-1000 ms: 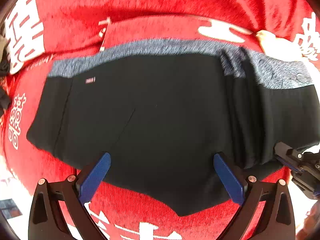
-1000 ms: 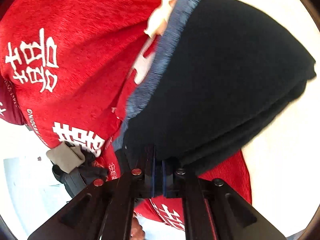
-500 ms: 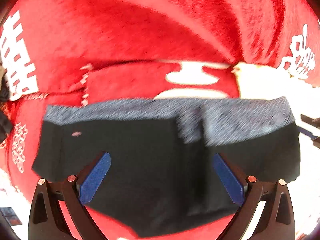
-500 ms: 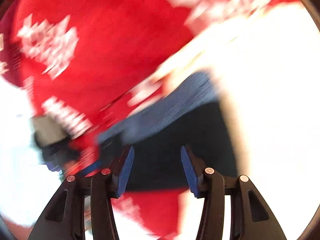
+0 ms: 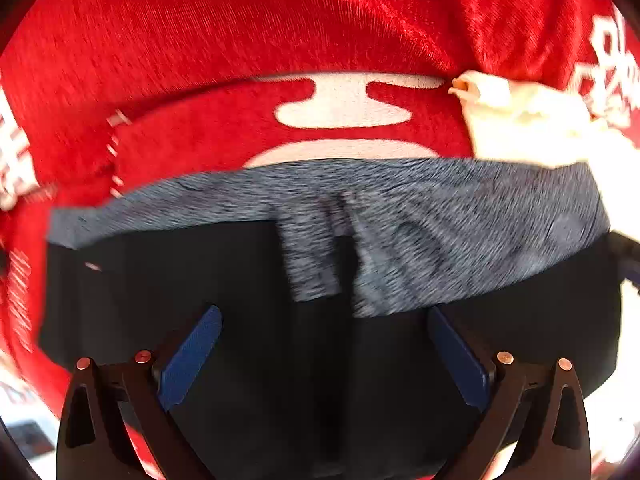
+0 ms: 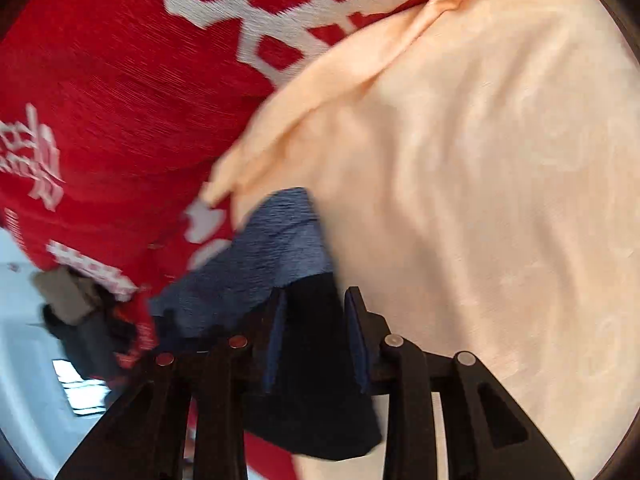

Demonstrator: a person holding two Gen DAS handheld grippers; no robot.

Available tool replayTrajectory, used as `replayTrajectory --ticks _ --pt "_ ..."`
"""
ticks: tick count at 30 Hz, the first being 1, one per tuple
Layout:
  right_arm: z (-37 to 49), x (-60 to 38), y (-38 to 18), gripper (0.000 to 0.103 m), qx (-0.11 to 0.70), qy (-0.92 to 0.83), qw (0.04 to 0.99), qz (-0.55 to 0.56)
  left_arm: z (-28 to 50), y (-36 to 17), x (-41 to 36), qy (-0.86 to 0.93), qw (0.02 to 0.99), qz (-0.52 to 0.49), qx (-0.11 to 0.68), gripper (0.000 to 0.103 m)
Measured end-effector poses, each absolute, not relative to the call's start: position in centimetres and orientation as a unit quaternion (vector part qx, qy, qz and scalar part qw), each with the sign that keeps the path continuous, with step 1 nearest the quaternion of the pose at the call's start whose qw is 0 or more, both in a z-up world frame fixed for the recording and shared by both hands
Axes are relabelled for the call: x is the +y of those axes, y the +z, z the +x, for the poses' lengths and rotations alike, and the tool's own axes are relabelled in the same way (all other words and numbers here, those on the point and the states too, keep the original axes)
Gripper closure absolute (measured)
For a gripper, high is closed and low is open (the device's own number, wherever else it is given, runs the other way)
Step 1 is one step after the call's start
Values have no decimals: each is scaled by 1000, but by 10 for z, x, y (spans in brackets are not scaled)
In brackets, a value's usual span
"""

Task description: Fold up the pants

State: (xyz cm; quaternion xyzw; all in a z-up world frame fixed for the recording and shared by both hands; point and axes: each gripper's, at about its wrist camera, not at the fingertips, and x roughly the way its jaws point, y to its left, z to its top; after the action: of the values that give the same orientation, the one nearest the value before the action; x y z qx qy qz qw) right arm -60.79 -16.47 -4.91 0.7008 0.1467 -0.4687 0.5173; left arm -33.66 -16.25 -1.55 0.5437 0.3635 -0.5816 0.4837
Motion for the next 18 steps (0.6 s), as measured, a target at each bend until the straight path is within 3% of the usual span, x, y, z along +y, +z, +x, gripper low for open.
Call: replayTrajectory --ticks 1,7,9,10,18 --pt "-612 -162 -52 51 157 -476 514 696 -333 -13 -160 -582 482 549 356 0" --pt "-606 -136 -29 49 189 -517 504 666 -292 5 -148 -565 478 544 396 0" --pt "-593 -129 -13 33 214 -531 510 642 -276 10 -142 -557 483 545 400 0" --pt "-585 -125 -4 18 224 -534 515 632 -270 11 -140 -553 484 545 403 0" --pt "-477 -129 21 15 302 -504 573 572 -211 14 -113 -518 507 539 430 0"
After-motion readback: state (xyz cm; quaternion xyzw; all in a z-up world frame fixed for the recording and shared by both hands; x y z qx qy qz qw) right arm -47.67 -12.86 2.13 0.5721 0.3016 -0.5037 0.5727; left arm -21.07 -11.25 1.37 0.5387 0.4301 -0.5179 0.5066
